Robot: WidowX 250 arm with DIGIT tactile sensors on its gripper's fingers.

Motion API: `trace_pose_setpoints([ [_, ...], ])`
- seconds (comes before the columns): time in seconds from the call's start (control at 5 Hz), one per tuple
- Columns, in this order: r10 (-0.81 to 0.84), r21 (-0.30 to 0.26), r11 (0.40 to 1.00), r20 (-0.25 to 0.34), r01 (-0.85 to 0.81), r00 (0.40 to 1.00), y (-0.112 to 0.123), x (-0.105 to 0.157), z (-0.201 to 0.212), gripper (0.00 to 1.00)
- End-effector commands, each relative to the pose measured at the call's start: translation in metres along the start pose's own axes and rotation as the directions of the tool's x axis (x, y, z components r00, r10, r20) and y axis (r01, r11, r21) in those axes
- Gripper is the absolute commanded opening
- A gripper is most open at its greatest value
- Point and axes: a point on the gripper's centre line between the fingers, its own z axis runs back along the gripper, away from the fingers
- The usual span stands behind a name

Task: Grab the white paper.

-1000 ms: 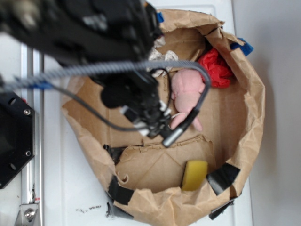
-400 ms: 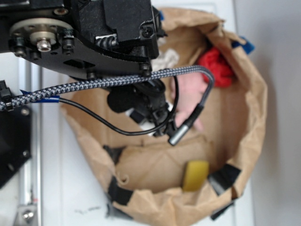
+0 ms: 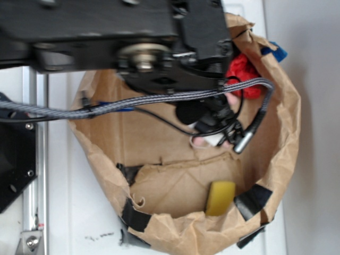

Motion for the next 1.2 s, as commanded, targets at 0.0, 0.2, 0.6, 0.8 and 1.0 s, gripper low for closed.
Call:
trace_pose_setpoints([
  [0.0,0.151,-0.082,0.986,0.095,-0.144,0.984,0.015,0.018,-0.013,1.0],
  [0.2,0.199,-0.069,0.979,0.133,-0.192,0.971,0.021,0.016,-0.017,1.0],
  [0.6,0.342,-0.051,0.939,0.229,-0.339,0.912,0.027,0.008,-0.029,1.0],
  [0.8,0.246,-0.033,0.969,0.183,-0.244,0.952,0.023,-0.001,-0.03,1.0],
  [1.0,0.246,-0.033,0.969,0.183,-0.244,0.952,0.023,-0.001,-0.03,1.0],
])
